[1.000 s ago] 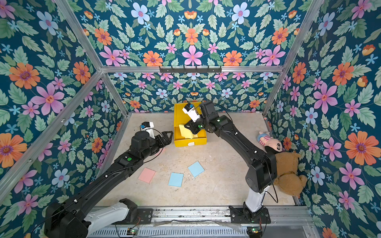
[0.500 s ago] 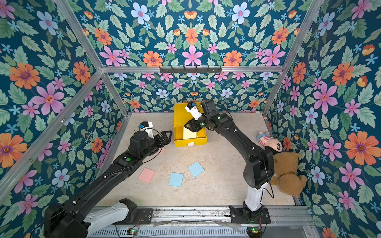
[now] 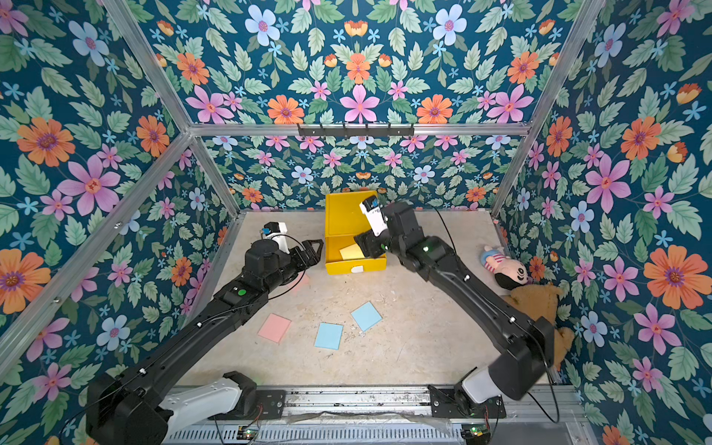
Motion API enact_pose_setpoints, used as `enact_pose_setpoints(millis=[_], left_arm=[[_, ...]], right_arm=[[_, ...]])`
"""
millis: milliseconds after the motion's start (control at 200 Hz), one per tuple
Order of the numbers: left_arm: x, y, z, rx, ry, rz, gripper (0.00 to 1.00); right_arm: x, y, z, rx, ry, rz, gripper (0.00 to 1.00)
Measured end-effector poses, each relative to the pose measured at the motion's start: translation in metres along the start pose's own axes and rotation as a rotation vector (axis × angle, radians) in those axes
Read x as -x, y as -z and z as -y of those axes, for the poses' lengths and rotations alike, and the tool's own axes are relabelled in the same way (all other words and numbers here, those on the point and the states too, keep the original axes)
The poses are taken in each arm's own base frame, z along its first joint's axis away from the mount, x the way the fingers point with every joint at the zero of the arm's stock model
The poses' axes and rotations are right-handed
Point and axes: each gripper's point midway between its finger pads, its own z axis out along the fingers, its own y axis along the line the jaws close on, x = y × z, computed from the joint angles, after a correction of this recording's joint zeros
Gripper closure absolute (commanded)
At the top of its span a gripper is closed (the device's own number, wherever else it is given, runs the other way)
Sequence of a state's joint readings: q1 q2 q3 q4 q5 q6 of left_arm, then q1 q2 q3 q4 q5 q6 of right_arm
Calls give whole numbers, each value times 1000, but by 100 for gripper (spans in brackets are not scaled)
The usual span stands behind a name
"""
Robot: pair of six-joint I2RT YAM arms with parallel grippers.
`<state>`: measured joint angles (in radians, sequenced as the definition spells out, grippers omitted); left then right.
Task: Please put the sticky notes in the drawer by color
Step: Close the drawer in the storage box.
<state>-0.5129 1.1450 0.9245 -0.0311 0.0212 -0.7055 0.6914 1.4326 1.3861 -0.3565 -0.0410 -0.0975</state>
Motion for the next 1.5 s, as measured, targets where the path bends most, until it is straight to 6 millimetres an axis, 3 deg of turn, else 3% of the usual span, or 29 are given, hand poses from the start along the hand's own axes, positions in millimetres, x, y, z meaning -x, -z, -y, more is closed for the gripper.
enact_pose_setpoints(millis=[170, 320, 495, 630, 935, 1500], left_arm=[[26, -27, 1, 57, 1, 9, 1], [26, -61, -5, 112, -16, -54, 7], [26, -90, -9, 141, -39, -108, 18], [23, -101, -12, 154, -60, -140, 24], [7, -108, -21, 161, -81, -207, 38], [6, -115, -18, 112, -78, -210, 43]], right_arm=[[-35, 31, 1, -81, -148, 54, 28], [-65, 47, -9, -66, -342, 94, 28], [-110, 39, -8, -75, -604, 57, 32], [-125, 25, -9, -85, -722, 32, 41], [-106, -10, -7, -105, -749, 66, 53], [-74, -54, 18, -188, -648, 109, 60]])
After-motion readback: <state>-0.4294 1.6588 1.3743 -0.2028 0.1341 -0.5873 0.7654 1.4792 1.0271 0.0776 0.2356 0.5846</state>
